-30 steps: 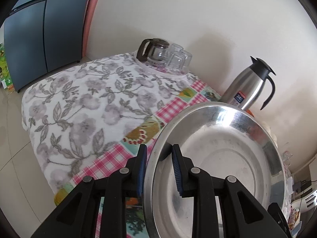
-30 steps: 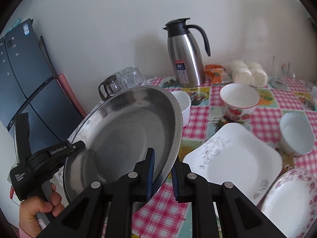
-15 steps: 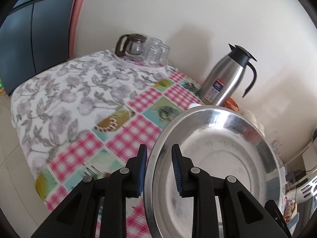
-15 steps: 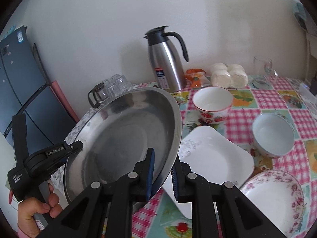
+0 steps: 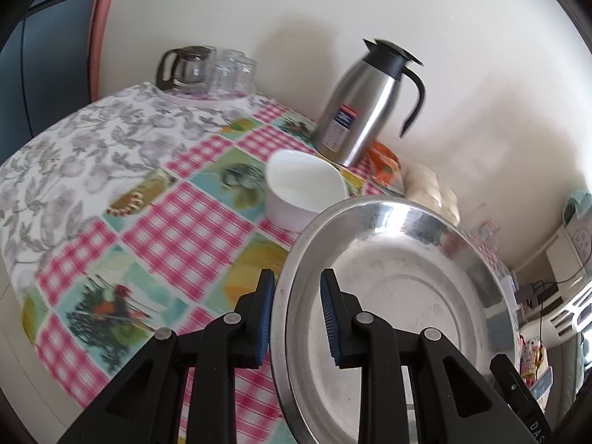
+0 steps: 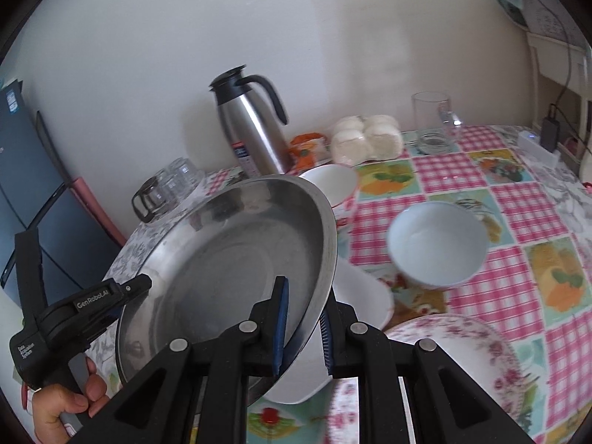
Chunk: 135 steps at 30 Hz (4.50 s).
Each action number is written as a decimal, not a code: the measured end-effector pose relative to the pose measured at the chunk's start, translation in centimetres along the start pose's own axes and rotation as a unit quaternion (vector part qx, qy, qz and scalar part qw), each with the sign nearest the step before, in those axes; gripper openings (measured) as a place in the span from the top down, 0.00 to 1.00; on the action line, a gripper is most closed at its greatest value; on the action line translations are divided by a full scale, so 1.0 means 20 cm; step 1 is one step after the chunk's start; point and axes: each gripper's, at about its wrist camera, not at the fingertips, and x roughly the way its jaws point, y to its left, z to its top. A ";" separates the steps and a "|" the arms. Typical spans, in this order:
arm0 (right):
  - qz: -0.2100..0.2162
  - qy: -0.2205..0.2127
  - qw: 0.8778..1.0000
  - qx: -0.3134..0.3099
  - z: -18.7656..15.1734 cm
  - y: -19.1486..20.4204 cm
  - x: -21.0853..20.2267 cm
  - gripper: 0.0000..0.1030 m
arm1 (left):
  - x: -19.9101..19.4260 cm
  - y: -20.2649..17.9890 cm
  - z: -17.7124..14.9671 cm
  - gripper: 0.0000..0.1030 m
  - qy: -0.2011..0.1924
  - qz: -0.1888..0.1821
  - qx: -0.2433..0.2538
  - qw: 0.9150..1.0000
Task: Organize plates and bowls
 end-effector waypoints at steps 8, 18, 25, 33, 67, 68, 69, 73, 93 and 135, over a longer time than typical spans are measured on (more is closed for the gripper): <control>-0.019 0.005 0.999 0.033 0.00 -0.20 0.01 0.84 | 0.09 -0.13 -0.06 0.74 0.026 -0.006 0.015 1.000; -0.024 0.038 0.998 0.038 -0.06 -0.21 0.12 0.83 | 0.19 -0.05 -0.09 0.75 0.058 0.022 0.007 0.998; -0.029 0.058 0.997 0.034 -0.10 -0.20 0.20 0.83 | 0.25 -0.01 -0.12 0.74 0.075 0.037 0.006 0.996; -0.042 0.071 0.996 0.029 -0.11 -0.20 0.27 0.82 | 0.29 -0.02 -0.11 0.75 0.076 0.047 0.021 0.996; -0.083 0.102 0.991 0.025 -0.14 -0.21 0.35 0.82 | 0.36 -0.01 -0.14 0.74 0.112 0.051 0.032 0.992; -0.083 0.102 0.991 0.025 -0.14 -0.21 0.35 0.82 | 0.36 -0.02 -0.14 0.75 0.112 0.051 0.033 0.992; -0.084 0.103 0.991 0.024 -0.14 -0.21 0.35 0.82 | 0.35 -0.02 -0.13 0.75 0.111 0.051 0.035 0.992; -0.084 0.104 0.991 0.024 -0.14 -0.21 0.35 0.82 | 0.35 -0.04 -0.13 0.74 0.112 0.051 0.043 0.991; -0.100 0.099 0.990 0.030 -0.10 -0.20 0.27 0.80 | 0.31 -0.02 -0.10 0.74 0.117 0.069 0.038 0.990; -0.129 0.008 0.991 0.020 -0.03 -0.32 -0.01 0.00 | 0.04 -0.27 -0.13 0.09 0.041 0.067 0.101 0.992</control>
